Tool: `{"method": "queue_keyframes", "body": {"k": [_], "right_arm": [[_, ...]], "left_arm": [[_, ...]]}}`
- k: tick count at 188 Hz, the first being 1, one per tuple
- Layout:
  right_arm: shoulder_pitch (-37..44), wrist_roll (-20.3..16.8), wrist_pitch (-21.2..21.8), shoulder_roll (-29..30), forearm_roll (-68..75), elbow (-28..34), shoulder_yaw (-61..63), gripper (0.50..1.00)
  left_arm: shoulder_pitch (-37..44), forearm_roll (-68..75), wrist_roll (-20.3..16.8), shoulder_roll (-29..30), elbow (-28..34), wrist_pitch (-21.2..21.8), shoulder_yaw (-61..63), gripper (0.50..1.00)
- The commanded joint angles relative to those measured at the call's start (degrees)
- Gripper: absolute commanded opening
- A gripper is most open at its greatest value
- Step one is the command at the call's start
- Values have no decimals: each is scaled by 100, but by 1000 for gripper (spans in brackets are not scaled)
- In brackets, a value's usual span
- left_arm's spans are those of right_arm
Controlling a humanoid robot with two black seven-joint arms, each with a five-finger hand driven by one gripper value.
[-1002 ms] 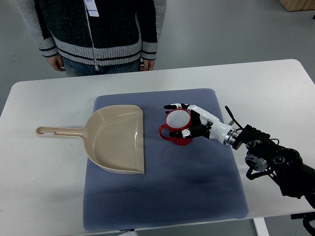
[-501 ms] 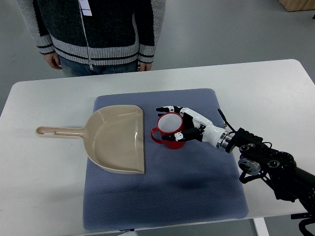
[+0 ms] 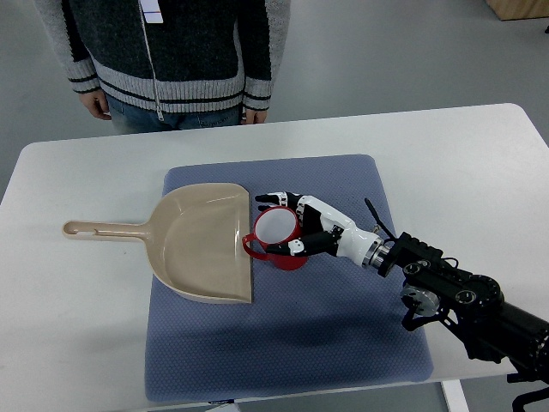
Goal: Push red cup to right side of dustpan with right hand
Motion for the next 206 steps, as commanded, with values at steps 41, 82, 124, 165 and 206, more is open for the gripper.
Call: {"method": "queue_keyframes", "body": {"k": [41, 82, 124, 165, 206], "right_arm": [[-70, -20, -105, 29, -1, 224, -13, 932], [-96, -37, -114, 12, -1, 320, -30, 932], [-26, -37, -105, -111, -1, 268, 23, 932], [18, -37, -105, -225, -1, 162, 40, 932], [141, -37, -52, -392, 263, 171, 31, 932]], "left_arm": [[0, 0, 0, 0, 0, 0, -9, 1000], [0, 0, 0, 0, 0, 0, 0, 1000], [0, 0, 0, 0, 0, 0, 0, 1000], [0, 0, 0, 0, -8, 0, 0, 1000], [0, 0, 0, 0, -17, 0, 0, 1000]]}}
